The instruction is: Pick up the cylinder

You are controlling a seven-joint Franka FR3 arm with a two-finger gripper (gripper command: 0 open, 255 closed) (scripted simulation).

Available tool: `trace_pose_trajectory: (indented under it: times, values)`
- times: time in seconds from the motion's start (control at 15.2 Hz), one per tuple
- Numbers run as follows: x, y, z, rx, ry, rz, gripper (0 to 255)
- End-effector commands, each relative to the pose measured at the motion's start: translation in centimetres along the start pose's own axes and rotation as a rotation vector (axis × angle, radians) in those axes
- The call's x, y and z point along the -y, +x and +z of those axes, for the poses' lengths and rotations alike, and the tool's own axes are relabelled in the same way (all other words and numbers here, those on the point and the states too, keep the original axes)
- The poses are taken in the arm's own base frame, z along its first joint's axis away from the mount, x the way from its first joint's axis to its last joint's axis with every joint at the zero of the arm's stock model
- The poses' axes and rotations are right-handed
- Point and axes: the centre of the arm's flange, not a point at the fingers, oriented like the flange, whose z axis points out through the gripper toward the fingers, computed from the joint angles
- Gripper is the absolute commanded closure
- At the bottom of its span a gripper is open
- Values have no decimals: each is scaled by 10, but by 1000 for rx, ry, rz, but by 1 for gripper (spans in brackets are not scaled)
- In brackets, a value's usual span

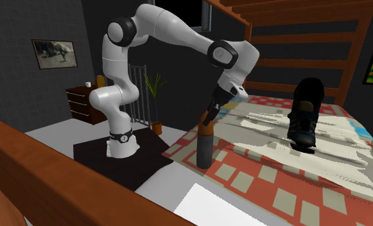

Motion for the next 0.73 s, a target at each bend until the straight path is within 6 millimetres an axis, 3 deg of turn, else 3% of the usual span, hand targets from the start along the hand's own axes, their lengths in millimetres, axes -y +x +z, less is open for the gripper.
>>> trace_pose_trajectory:
  times: [0.0, 0.66]
  values:
    - [1, -4, -11, 0, 0, 0, 255]
    - [3, -27, -53, 0, 0, 0, 255]
